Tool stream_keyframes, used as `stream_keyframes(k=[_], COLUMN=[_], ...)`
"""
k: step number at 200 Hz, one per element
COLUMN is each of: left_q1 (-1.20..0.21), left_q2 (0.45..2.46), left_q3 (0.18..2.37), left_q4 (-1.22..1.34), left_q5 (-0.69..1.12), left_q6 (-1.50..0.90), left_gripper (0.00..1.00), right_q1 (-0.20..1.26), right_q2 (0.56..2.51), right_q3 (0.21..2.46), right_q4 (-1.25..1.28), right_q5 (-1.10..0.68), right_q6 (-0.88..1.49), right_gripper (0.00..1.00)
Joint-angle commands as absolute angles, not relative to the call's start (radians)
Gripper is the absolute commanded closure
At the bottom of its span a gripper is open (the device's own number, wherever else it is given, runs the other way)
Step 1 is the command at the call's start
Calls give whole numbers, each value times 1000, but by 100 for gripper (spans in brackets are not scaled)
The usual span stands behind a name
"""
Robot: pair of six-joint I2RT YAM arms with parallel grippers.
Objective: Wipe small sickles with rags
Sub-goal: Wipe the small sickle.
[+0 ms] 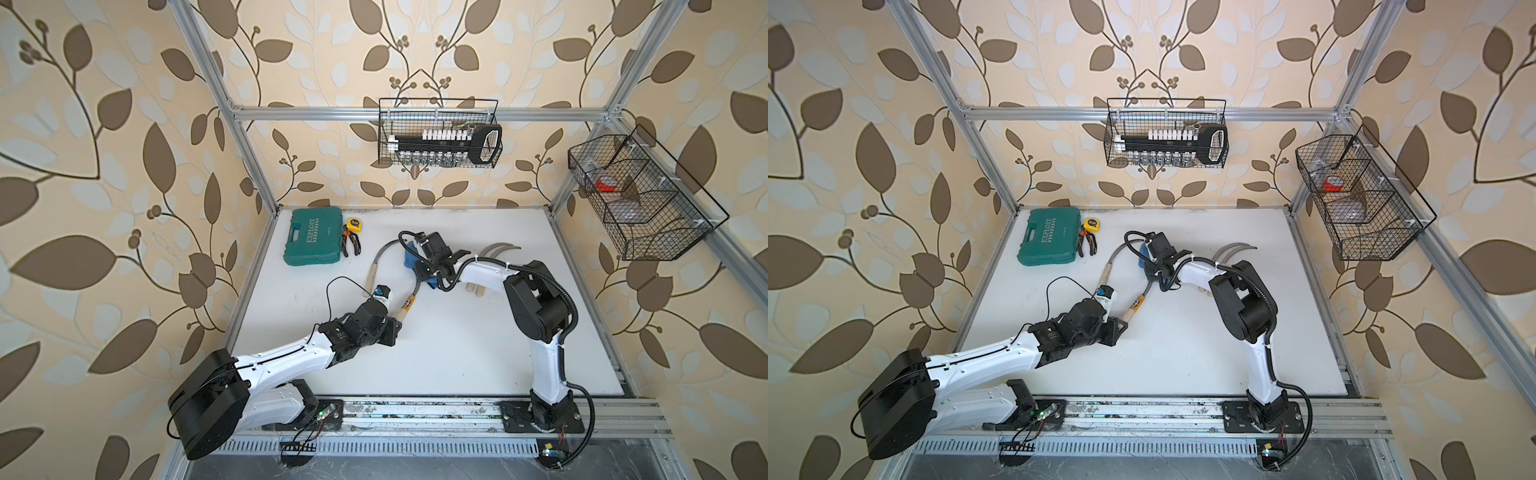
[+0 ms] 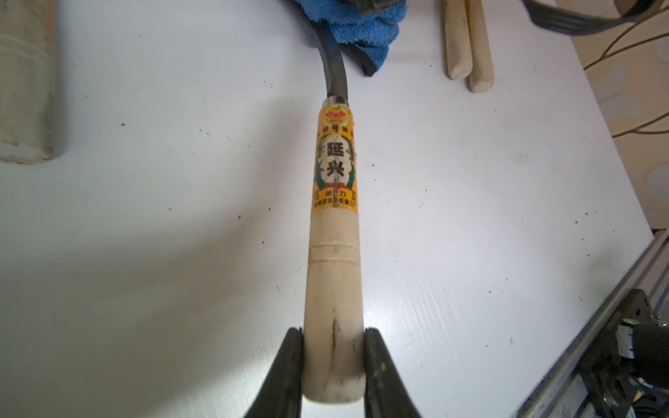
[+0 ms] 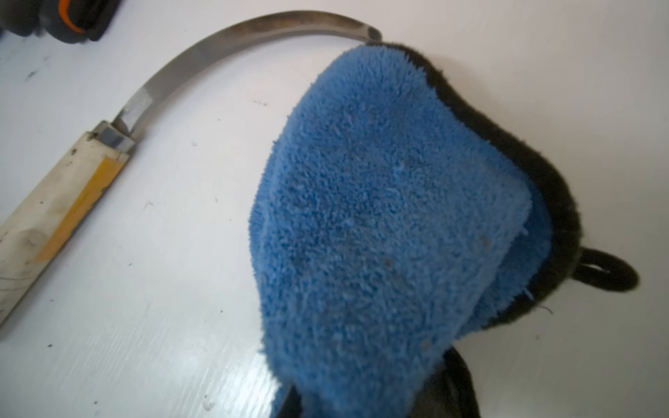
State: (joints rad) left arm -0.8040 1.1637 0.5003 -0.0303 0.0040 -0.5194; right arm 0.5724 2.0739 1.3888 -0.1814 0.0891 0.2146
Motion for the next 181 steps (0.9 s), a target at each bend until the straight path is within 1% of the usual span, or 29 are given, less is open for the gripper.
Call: stream_keyframes(k=[1, 49, 84, 104, 126, 131, 156, 181], left_q1=[-798, -796, -796, -796, -796, -796, -796, -796], left_q2=[1173, 1201, 1201, 1195, 1192, 1192, 1196, 1211], left_q3=[509, 518, 518, 514, 514, 514, 515, 524], left_q4=[31, 44, 44, 46, 48, 49, 56, 59], left_q5=[2, -3, 0, 3, 12, 16, 33, 41], left_q6=[-505, -511, -512, -511, -511, -510, -506, -500], left_gripper=[100, 100, 100, 100, 100, 100, 100, 100], right_q1=[604, 698, 747, 740, 694, 658, 573, 540], right_q2=[2013, 1839, 1793, 1829, 1902, 1924, 2024, 2117], right_q3=[1289, 1134, 1087, 1098, 1148, 1166, 1267, 1386], right_q4=[-207, -173, -160, -152, -159, -162, -187, -216], right_q5=[60, 124, 138, 153, 145, 144, 125, 92], right_q6=[229, 279, 312, 311, 312, 313, 302, 268], right_gripper=[100, 100, 100, 100, 100, 100, 100, 100])
